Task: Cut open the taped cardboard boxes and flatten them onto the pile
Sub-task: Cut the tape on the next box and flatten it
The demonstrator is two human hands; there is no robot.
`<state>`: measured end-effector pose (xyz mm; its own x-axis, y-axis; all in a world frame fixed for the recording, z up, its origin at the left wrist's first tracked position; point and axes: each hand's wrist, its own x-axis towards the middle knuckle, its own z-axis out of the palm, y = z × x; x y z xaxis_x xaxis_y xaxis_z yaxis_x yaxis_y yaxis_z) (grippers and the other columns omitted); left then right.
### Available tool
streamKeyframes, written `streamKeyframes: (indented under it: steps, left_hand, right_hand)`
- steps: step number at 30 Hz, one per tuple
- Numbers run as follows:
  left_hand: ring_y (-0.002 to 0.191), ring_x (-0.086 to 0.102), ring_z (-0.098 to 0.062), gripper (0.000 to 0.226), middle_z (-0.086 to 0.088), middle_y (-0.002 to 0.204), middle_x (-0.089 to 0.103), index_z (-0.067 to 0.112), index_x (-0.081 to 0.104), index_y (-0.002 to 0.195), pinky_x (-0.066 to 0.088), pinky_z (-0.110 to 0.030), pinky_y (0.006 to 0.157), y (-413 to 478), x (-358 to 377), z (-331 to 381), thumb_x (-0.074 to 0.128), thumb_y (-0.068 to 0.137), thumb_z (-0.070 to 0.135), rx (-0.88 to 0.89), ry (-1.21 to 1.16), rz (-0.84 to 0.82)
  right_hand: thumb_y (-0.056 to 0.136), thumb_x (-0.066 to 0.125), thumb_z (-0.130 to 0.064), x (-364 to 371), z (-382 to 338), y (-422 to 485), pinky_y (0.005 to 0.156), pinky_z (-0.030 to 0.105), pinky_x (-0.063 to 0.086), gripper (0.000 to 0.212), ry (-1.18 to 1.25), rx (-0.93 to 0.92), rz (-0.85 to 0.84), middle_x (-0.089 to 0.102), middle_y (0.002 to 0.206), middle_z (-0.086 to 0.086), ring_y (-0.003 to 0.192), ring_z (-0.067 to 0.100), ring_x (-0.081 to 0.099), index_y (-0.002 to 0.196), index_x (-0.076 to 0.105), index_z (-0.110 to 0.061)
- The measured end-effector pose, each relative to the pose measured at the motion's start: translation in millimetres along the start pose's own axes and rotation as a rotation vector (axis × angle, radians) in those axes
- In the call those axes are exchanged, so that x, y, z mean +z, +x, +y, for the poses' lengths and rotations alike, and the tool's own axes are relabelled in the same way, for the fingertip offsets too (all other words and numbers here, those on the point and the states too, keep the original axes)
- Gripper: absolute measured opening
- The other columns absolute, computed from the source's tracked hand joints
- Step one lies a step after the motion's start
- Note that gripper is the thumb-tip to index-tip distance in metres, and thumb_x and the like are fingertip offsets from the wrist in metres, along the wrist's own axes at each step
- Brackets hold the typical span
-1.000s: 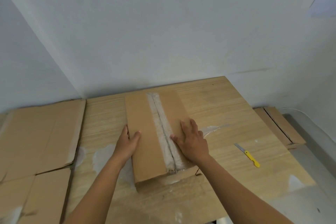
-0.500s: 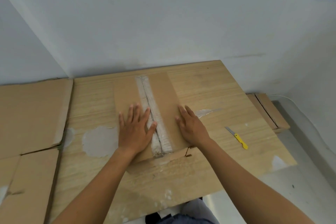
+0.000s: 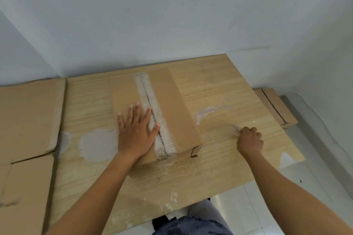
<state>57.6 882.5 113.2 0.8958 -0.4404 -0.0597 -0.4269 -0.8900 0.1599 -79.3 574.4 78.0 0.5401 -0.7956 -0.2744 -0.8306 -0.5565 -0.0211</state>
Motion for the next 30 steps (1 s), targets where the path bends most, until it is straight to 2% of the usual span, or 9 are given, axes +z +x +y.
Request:
streamKeyframes:
  steps: [7,12,15,17,19,22,24,26,30]
  left_hand:
    - [0.145,-0.022,-0.019,0.081,-0.001,0.160,-0.016,0.033,0.000,0.153,-0.015,-0.049,0.116,-0.2,0.3,-0.6,-0.008,0.080,0.070,0.001,-0.013,0.002]
    - [0.146,-0.018,-0.019,0.083,-0.001,0.161,-0.011,0.034,0.004,0.153,-0.013,-0.049,0.116,0.0,-1.6,-1.2,-0.008,0.079,0.070,-0.001,-0.033,0.012]
    - [0.148,-0.001,-0.021,0.082,-0.001,0.161,0.008,0.035,0.021,0.150,-0.007,-0.048,0.116,3.0,-4.5,-3.0,0.002,0.079,0.072,0.002,-0.045,0.034]
    - [0.141,0.025,-0.025,0.076,-0.003,0.151,0.034,0.033,0.042,0.141,0.011,-0.047,0.111,8.4,-8.0,-9.5,0.016,0.081,0.072,0.032,-0.045,0.104]
    - [0.123,0.045,-0.026,0.067,-0.002,0.133,0.053,0.028,0.058,0.128,0.029,-0.044,0.101,17.5,-10.3,-21.6,0.028,0.083,0.067,0.068,-0.086,0.173]
    - [0.111,0.051,-0.026,0.060,0.000,0.120,0.057,0.019,0.063,0.122,0.036,-0.040,0.093,31.6,-12.6,-40.6,0.033,0.086,0.058,0.096,-0.146,0.226]
    - [0.112,0.051,-0.025,0.058,-0.001,0.121,0.057,0.018,0.062,0.123,0.035,-0.039,0.094,38.3,-12.5,-45.8,0.033,0.088,0.056,0.085,-0.144,0.239]
    - [0.122,0.046,-0.026,0.059,-0.002,0.131,0.054,0.018,0.057,0.129,0.029,-0.039,0.103,42.2,-9.6,-46.1,0.032,0.090,0.054,0.072,-0.138,0.224]
    - [0.143,0.027,-0.025,0.061,-0.002,0.151,0.037,0.019,0.039,0.145,0.006,-0.036,0.116,45.7,-1.3,-46.8,0.027,0.095,0.052,0.065,-0.124,0.181]
  right_hand:
    - [0.095,0.043,-0.012,5.6,-5.0,2.8,0.092,0.041,0.041,0.029,0.193,-0.007,-0.043,0.049,0.124,0.021,0.117,0.038,0.046,0.121,0.044,0.001]
    - [0.095,0.043,-0.010,-11.0,-47.2,-2.4,0.083,0.044,0.045,0.022,0.425,-0.073,-0.039,0.060,0.110,0.026,0.101,0.041,0.057,0.113,0.037,-0.001]
    - [0.096,0.042,-0.009,-32.2,-85.3,-9.2,0.073,0.042,0.047,0.026,0.524,-0.287,0.062,0.064,0.102,0.025,0.091,0.040,0.061,0.121,0.037,-0.001]
    - [0.099,0.037,-0.013,-48.8,-113.1,-13.1,0.069,0.040,0.046,0.029,0.528,-0.416,0.107,0.066,0.099,0.021,0.087,0.037,0.062,0.126,0.039,-0.003]
    - [0.100,0.035,-0.017,-63.6,-140.1,-16.1,0.069,0.041,0.048,0.027,0.521,-0.509,0.122,0.066,0.096,0.018,0.084,0.036,0.061,0.123,0.046,-0.007]
    - [0.100,0.035,-0.019,-76.2,-176.3,-19.7,0.062,0.038,0.042,0.026,0.481,-0.635,0.101,0.064,0.092,0.019,0.079,0.037,0.058,0.117,0.051,-0.008]
    - [0.101,0.034,-0.022,-77.7,-196.4,-21.6,0.053,0.034,0.033,0.026,0.440,-0.730,0.086,0.063,0.084,0.017,0.067,0.033,0.053,0.115,0.051,-0.008]
    - [0.102,0.032,-0.026,-77.9,-214.7,-23.4,0.051,0.032,0.030,0.027,0.391,-0.795,0.078,0.060,0.078,0.013,0.061,0.029,0.048,0.115,0.050,-0.010]
    - [0.103,0.029,-0.027,-76.7,-248.2,-20.2,0.058,0.033,0.033,0.029,0.264,-0.841,0.036,0.065,0.093,0.016,0.077,0.034,0.057,0.115,0.048,-0.009]
